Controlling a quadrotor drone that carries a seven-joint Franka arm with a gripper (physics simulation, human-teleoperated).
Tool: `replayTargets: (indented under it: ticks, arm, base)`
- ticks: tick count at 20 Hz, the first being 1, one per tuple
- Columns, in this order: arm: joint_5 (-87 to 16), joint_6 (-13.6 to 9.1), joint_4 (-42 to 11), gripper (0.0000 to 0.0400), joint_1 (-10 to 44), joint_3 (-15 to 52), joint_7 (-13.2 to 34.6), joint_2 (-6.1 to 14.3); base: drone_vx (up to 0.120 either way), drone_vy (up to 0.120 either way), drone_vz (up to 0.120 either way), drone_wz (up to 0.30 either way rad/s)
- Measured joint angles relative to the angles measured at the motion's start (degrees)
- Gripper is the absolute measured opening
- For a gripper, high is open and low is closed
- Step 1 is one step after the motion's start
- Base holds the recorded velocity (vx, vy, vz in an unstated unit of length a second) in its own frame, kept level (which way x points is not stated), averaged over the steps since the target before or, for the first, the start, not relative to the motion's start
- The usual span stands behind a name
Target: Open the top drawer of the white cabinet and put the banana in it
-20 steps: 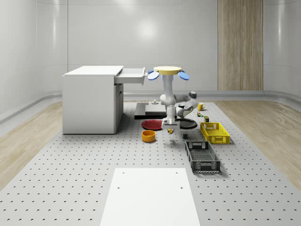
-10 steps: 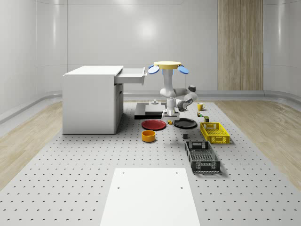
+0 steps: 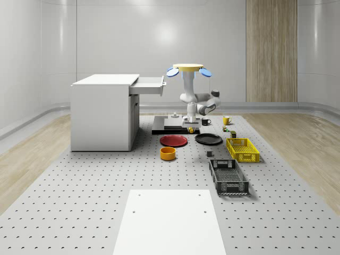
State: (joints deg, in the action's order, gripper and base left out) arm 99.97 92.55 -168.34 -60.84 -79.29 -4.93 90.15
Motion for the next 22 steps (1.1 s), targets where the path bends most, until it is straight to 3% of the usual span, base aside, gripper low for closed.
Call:
replayTargets:
  ticks: [22]
  arm:
    - [-0.2,0.42,0.01,0.0193,-0.08,-0.11,-0.03,0.44]
  base:
    - [-0.12,0.0,0.12,0.0]
